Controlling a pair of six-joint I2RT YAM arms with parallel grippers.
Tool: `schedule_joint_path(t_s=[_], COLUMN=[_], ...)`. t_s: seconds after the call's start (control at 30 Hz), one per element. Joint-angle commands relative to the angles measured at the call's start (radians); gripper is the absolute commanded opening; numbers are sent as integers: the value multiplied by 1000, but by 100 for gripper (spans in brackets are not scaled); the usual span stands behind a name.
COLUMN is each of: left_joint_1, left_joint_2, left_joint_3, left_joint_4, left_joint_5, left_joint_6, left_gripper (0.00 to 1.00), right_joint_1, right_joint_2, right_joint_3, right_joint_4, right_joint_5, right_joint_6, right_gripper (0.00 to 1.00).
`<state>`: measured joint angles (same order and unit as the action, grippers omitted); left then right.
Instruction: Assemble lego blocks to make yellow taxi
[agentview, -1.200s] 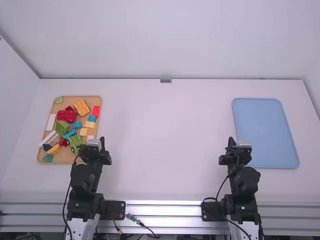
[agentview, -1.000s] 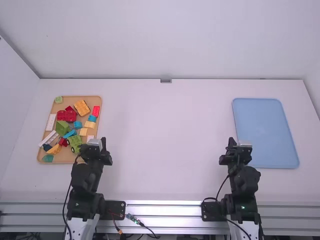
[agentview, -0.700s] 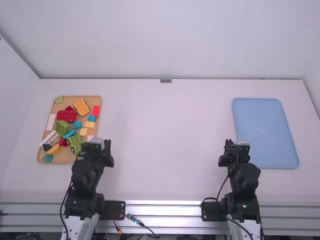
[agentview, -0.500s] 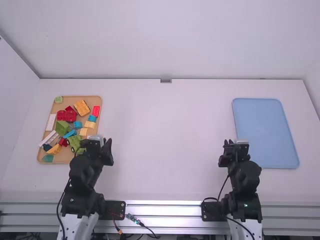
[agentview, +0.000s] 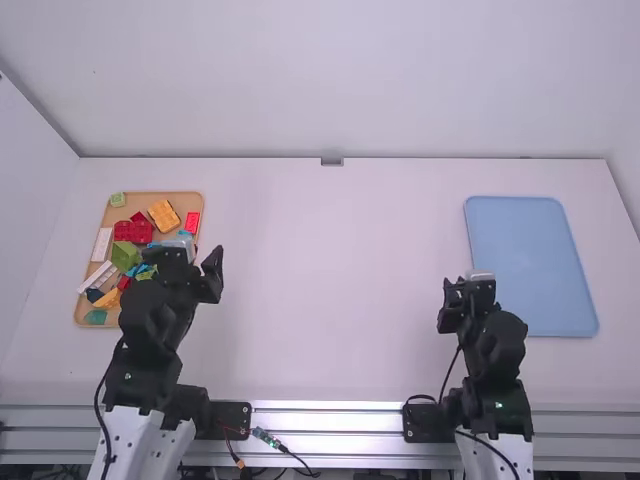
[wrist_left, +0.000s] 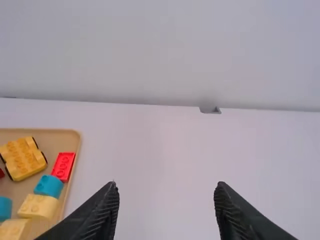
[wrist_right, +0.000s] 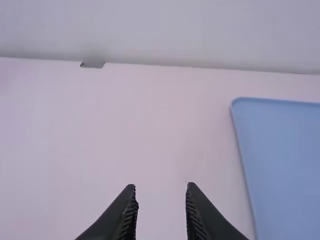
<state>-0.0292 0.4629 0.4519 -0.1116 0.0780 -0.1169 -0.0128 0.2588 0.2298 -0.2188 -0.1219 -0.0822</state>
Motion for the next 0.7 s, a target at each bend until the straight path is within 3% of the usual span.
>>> schedule_joint_path(t_s=[0.0,0.37,0.67], left_joint_1=[-5,-10,-10], left_joint_2=[-6,-6,27], left_joint_3=[18,14,14], left_joint_4=[-4,34,50], left_joint_5=[7,8,11], left_joint_6=[-6,-10,-6], left_gripper=[54,74,87], right_joint_1=[8,-28,49], right_joint_2=[23,130,278], right_joint_3=[55,162,310], right_joint_4=[1,58,142], right_joint_5=[-5,-13,-1], right_joint_6=[-5,47,-13], right_gripper=[28,38,53])
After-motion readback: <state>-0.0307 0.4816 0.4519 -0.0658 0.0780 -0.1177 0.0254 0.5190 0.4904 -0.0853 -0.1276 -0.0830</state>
